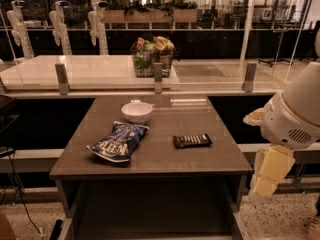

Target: Place rxbar chocolate into top drawer

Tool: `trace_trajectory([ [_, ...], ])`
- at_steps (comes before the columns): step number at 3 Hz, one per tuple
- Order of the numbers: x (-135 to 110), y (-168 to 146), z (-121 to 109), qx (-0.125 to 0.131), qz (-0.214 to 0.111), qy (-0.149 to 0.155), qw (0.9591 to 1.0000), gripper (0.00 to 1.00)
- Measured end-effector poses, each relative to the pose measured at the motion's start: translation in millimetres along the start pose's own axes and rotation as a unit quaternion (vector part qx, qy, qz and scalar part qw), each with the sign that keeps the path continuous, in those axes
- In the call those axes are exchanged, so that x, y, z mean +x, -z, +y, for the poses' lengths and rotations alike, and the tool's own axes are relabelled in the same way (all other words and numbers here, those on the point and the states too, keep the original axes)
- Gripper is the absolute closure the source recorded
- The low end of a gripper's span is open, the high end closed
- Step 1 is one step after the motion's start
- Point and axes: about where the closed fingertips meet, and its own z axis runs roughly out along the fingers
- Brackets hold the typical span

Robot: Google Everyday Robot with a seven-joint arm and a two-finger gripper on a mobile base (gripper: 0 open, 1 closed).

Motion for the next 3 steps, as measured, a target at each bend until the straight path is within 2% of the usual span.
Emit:
trace_trajectory([
  [2,-22,-25,-58,-0.009,-0.051,-0.002,0.9987,0.0],
  [3,-35,-50,-94,-0.021,-0.077,-0.006,0.9968,0.0],
])
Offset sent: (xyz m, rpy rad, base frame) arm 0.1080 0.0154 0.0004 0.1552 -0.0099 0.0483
